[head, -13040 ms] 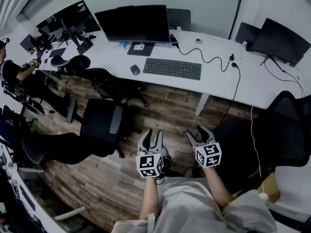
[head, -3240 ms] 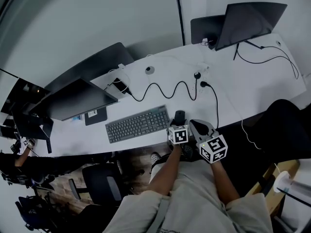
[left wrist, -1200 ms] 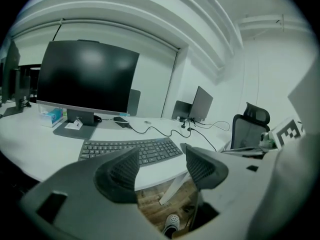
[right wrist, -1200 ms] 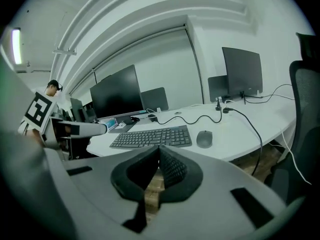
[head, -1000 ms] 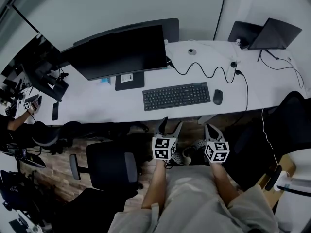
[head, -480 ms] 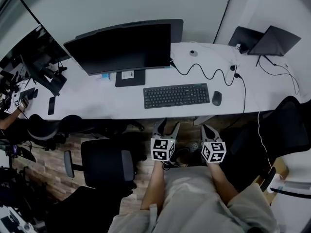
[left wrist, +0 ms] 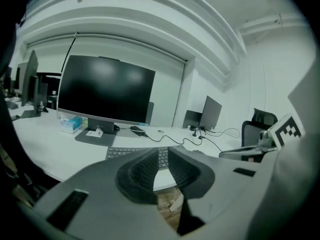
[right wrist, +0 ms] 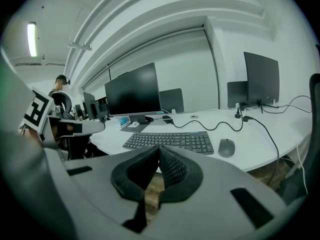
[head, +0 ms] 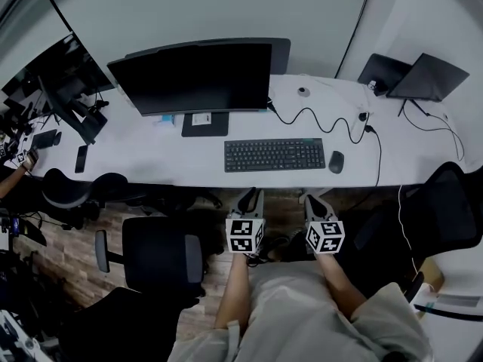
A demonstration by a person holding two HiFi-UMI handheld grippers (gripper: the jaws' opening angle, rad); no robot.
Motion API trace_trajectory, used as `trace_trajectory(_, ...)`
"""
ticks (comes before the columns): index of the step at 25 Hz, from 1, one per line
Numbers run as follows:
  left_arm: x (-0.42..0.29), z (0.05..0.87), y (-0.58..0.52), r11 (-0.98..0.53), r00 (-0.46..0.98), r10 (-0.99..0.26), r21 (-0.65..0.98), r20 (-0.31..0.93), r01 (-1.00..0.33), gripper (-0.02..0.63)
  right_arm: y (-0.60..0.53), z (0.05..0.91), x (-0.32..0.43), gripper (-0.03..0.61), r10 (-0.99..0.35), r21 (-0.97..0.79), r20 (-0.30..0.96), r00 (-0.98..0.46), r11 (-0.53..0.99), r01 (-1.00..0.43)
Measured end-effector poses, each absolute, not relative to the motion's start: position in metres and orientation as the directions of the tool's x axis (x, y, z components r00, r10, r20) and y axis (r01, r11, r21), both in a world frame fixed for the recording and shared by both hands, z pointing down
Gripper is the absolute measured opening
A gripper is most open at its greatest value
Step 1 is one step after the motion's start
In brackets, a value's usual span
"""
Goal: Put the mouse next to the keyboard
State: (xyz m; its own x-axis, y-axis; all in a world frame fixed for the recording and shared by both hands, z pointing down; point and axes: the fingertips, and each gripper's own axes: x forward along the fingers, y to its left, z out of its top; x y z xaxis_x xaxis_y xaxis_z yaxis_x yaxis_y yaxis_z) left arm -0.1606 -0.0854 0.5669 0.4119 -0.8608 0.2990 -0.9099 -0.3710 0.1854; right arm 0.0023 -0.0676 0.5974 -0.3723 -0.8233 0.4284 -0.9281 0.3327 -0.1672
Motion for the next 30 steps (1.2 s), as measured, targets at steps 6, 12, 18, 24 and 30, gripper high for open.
trace_trajectory(6,-0.176,0.572,-0.081,-0.331,0.366,-0.876,0.162,0.313,-0.93,0.023,-0.069,0.607,-0.003,0.003,-0.817,-0.192,0.424,-0.39,0.34,-0.921)
trace_trajectory(12,-0.17,0.579,-0.072,-0.356,0.398,-0.861,0.183,0.318,-0.916,0.023,-0.06,0.611,0.001,0.003,-0.814,-0.189,0.434,-0.387,0.337,-0.922)
trace_trajectory(18,-0.163,0.574,-0.071,-0.381,0.417,-0.858,0.174,0.3,-0.908,0.023,-0.052,0.613,0.016,0.003,-0.825,-0.197,0.439,-0.355,0.297,-0.934)
trace_trajectory(24,-0.14,0.576,-0.062,-0.434,0.466,-0.833,0.171,0.297,-0.884,0.023,-0.04,0.612,0.033,0.003,-0.848,-0.171,0.424,-0.317,0.269,-0.948)
trace_trajectory(30,-0.135,0.58,-0.055,-0.439,0.463,-0.828,0.15,0.315,-0.886,0.023,-0.033,0.611,0.057,0.002,-0.872,-0.16,0.415,-0.26,0.211,-0.964)
